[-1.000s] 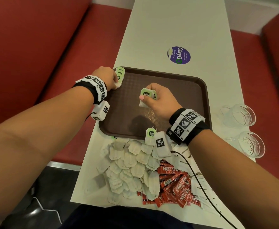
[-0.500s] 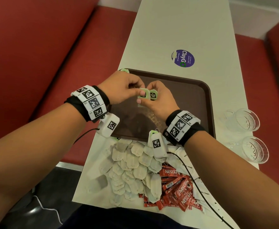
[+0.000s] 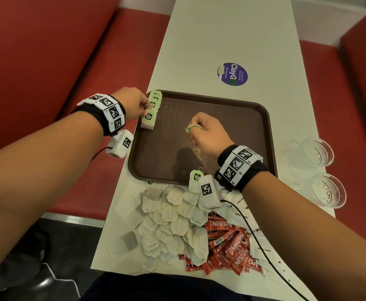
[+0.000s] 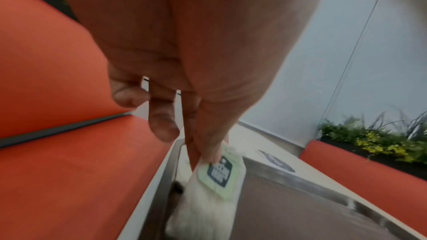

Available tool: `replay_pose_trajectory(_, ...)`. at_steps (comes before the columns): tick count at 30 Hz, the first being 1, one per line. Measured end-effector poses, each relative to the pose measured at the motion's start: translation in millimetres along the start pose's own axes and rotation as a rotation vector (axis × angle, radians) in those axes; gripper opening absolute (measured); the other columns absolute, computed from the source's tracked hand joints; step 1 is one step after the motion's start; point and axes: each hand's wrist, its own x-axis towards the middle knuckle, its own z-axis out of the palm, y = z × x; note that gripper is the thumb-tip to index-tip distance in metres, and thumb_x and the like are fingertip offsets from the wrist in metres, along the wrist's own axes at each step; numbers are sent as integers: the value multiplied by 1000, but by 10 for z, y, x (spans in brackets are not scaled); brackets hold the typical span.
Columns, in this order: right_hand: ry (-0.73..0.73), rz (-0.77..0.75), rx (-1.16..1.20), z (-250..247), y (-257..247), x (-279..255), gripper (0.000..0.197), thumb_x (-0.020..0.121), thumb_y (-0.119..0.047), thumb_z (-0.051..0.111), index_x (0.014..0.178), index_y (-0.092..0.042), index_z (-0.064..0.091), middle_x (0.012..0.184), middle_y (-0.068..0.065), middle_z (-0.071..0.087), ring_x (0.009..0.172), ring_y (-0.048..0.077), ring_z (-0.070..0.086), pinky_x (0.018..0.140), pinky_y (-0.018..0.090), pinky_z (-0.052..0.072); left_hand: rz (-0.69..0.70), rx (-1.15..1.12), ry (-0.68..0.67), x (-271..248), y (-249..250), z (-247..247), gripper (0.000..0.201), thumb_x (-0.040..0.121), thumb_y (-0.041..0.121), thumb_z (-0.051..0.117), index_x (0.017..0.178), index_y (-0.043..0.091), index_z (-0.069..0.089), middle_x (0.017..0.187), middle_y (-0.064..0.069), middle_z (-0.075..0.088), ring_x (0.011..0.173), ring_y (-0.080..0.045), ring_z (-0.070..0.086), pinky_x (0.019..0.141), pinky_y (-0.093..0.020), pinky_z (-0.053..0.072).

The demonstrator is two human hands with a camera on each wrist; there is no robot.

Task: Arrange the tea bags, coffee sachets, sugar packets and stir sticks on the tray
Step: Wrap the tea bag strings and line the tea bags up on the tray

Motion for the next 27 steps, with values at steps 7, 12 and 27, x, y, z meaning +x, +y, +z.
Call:
replay_pose_trajectory(7,-39,-30,56,-67,34,-28,8,88,-6,51,82,-11,52,70,17,62,58,12,61,65,34,55,-157,-26,94,256,10,12,14,84,30,76,98,28,76,101,2,73,92,-21,65,84,-36,55)
replay_pose_trajectory(12,-56,-27,50,-111,56,-25,8,89,-6,56,84,-11,56,75,19,70,69,29,71,69,44,59,-184,-3,93,287,40,37,24,81,34,79,102,28,70,100,4,70,95,-20,64,82,-36,55)
replay_pose_trajectory(27,-50,-36,37,-112,153,61,6,92,-22,70,94,-19,65,86,3,76,85,21,74,85,51,58,119,-201,169,-258,544,-31,34,94,58,54,102,30,73,82,14,64,82,-11,61,76,-31,50)
